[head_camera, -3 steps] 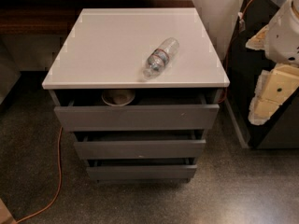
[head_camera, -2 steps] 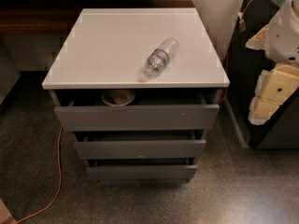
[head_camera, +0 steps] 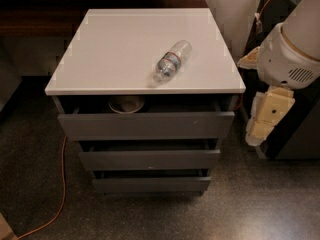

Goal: Place water bottle into top drawer

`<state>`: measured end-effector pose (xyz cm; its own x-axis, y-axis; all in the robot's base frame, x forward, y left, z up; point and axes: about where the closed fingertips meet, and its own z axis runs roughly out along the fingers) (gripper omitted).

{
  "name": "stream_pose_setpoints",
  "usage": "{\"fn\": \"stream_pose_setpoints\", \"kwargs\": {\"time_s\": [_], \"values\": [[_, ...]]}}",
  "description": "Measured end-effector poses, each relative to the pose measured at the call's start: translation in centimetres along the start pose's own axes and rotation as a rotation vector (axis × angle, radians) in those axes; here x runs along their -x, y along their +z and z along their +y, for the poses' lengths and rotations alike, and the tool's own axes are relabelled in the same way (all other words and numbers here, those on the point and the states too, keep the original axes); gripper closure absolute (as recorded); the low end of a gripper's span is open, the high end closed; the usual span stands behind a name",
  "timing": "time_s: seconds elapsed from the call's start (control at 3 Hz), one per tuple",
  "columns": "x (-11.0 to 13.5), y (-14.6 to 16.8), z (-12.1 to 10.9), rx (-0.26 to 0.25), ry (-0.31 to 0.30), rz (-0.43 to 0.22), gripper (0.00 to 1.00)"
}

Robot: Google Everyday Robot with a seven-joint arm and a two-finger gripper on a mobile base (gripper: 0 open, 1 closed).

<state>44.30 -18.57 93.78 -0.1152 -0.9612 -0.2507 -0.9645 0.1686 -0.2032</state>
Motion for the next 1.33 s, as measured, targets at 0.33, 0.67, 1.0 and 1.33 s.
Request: {"fn": "stream_pose_setpoints", "kwargs": {"time_s": [0.33, 0.67, 1.0, 1.33], "values": [[1.4, 4.5, 1.0, 0.034, -0.087, -0.037, 0.0], [2.3, 8.3, 2.1, 0.045, -0.148, -0.071, 0.0], [2.8, 11.9, 3.1, 0.026, -0.185, -0.111, 0.0], [3.1, 15.5, 2.8, -0.027, -0.207, -0.155, 0.0]]}}
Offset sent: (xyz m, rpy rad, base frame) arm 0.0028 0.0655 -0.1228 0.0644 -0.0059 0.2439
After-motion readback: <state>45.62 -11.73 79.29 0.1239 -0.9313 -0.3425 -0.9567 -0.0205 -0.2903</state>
